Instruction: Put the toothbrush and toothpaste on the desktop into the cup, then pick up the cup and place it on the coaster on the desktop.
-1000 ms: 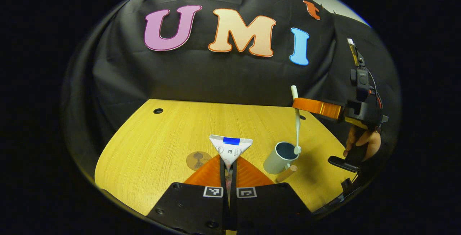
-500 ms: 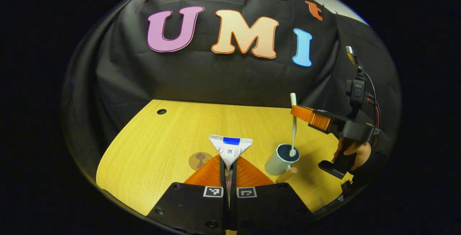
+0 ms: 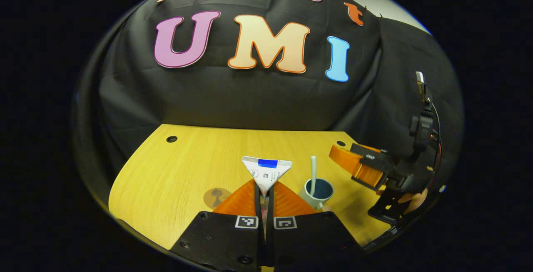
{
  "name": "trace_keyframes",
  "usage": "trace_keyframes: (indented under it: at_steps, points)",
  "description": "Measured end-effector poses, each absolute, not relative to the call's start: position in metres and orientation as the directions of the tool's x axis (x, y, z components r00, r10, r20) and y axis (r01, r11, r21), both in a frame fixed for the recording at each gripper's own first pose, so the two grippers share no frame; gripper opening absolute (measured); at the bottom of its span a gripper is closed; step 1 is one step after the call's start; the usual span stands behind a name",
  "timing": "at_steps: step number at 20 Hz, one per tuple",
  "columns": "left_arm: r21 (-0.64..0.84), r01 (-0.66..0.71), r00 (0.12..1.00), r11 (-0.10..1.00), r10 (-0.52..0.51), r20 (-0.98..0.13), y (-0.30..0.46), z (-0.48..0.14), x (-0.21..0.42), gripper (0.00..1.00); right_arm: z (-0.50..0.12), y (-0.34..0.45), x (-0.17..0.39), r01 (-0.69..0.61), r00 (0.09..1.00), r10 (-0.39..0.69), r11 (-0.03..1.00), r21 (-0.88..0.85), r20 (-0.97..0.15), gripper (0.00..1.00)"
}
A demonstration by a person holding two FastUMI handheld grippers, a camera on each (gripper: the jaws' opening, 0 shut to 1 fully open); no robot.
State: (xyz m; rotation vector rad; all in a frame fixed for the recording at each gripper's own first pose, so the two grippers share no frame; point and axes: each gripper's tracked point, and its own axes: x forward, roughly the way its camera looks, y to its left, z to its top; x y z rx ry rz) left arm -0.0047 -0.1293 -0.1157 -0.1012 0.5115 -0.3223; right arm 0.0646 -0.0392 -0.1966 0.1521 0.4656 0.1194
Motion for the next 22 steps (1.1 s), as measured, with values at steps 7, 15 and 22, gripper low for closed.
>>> trace_keyframes:
  at_steps: [7, 15, 22]
  points:
    - [-0.219, 0.363, 0.817, 0.906, -0.422, -0.392, -0.177, -0.093, 0.021, 0.00, -0.212, -0.088, 0.020, 0.015, 0.863, 0.069, 0.987, 0.162, -0.501, 0.99]
    - [-0.299, 0.430, 0.782, 0.852, -0.517, -0.348, -0.237, -0.094, 0.034, 0.00, -0.205, -0.116, -0.005, 0.048, 0.861, 0.030, 0.989, 0.141, -0.507, 0.99]
    - [-0.328, 0.433, 0.756, 0.840, -0.537, -0.376, -0.269, -0.123, 0.034, 0.00, -0.206, -0.134, -0.017, 0.058, 0.853, 0.015, 0.991, 0.122, -0.522, 0.99]
